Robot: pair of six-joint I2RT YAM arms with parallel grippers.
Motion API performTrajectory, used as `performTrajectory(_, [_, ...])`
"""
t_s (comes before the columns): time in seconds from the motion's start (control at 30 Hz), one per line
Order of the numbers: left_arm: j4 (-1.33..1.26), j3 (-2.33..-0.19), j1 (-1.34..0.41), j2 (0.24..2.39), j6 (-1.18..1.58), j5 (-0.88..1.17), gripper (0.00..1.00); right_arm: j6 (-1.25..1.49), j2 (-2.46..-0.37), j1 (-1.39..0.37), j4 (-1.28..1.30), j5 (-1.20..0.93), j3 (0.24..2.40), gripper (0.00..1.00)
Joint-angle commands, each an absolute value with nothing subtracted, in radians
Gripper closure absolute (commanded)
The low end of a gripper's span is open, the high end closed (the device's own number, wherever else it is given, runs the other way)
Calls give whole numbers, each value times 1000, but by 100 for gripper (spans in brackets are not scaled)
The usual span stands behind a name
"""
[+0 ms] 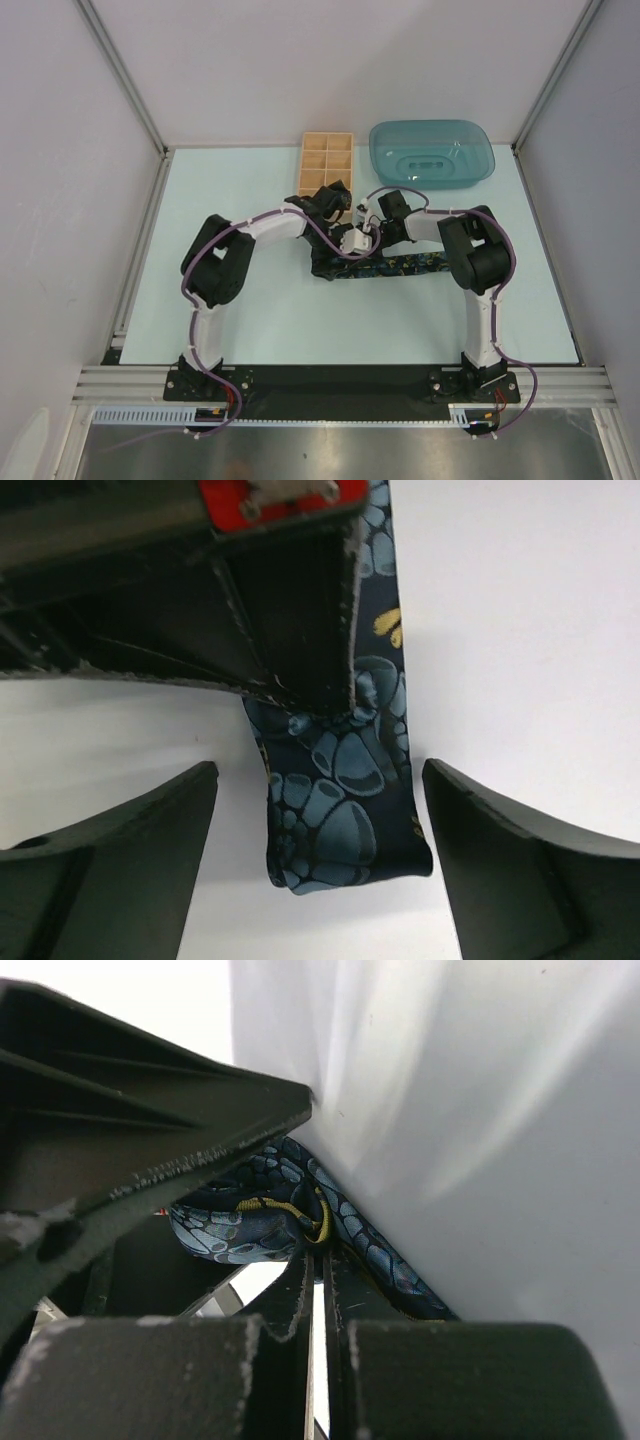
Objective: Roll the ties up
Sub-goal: Roll the tie at the center of the board.
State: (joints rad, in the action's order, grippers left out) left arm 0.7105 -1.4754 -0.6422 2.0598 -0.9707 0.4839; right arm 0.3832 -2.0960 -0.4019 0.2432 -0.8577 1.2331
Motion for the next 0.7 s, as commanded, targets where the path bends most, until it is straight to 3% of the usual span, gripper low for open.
performTrajectory(0.0, [742, -1513, -666, 2085, -992, 449, 18, 354, -2102, -426, 249, -805, 1239, 100])
performTrajectory(0.23, [772, -1398, -652, 2011, -1055, 433, 53, 403, -2039, -442, 212, -850, 1224, 100])
performTrajectory(0.4, [772, -1356, -643, 1973, -1080, 442, 69, 420, -2013, -453, 198, -853, 1210, 100])
performTrajectory(0.57, [770, -1350, -631, 1964, -1089, 463, 62, 381, -2065, -456, 212, -805, 1226, 100])
performTrajectory(0.6, [767, -1348, -627, 1960, -1083, 463, 44, 379, -2074, -457, 212, -799, 1229, 100])
performTrajectory(0.67, [767, -1348, -604, 1942, -1060, 494, 32, 374, -2095, -457, 213, -789, 1233, 100])
